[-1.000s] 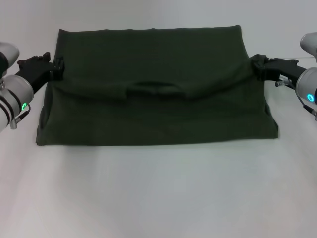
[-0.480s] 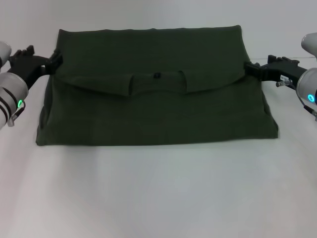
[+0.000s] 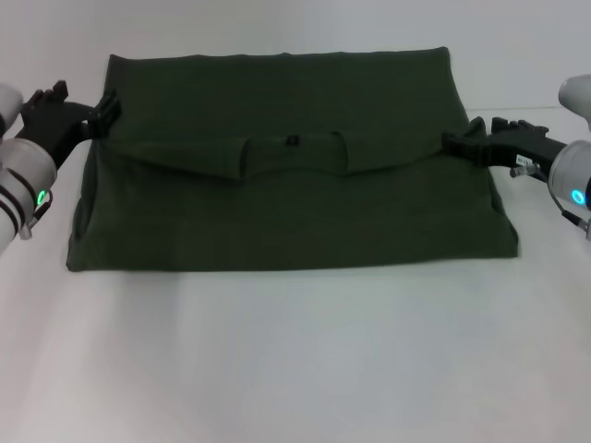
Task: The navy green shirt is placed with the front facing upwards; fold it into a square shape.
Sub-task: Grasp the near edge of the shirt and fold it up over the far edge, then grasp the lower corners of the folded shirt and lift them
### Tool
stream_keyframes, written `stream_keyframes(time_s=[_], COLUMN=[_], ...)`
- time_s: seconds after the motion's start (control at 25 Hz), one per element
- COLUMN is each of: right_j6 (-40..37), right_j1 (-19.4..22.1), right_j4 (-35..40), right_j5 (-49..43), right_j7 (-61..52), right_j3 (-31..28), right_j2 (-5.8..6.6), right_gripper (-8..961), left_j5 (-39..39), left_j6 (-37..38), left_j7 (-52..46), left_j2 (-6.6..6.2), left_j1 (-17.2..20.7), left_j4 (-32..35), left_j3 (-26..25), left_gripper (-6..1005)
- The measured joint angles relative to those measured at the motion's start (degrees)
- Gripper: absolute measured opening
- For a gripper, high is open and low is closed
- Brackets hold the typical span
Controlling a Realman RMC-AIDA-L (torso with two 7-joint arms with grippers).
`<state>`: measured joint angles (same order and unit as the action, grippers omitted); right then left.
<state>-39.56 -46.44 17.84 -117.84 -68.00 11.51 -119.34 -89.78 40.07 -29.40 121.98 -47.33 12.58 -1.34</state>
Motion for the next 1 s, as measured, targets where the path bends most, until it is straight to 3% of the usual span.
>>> stream_keyframes(time_s=[0.2, 0.36, 0.44, 0.64, 0.8, 1.0], right_j6=[-5.8, -12.4, -15.6, -21.9, -24.9, -26.0], right_j1=[2.5, 4.7, 5.7, 8.5, 9.9, 10.3], right_j4=[1.4, 2.8, 3.4, 4.2, 4.4, 4.2], right_j5=[0.0, -0.1, -0.1, -0.1, -0.1, 0.0], right_j7=[0.0, 0.2, 0.2, 0.4, 0.4, 0.7], right_j3=[1.0, 2.0, 2.6, 4.0, 4.1, 4.1], right_j2=[-0.24, -0.23, -0.23, -0.21, -0.19, -0.32], right_gripper=[919, 919, 919, 919, 918, 918], left_j5=[-0.4, -2.9, -6.8, -22.7, -33.4, -42.0], left_j6=[3.5, 8.7, 12.5, 24.0, 29.1, 29.7], left_j7=[-18.2, -32.3, -40.1, -57.0, -62.1, -66.3], left_j2=[-2.37, -2.33, -2.44, -3.94, -4.55, -5.05], left_j1=[4.8, 10.4, 13.1, 17.4, 17.4, 16.0], left_j4=[2.8, 11.4, 16.0, 25.5, 28.4, 29.3], left_j3=[17.6, 27.9, 30.4, 29.9, 27.7, 27.5], left_gripper=[703, 701, 698, 696, 695, 695])
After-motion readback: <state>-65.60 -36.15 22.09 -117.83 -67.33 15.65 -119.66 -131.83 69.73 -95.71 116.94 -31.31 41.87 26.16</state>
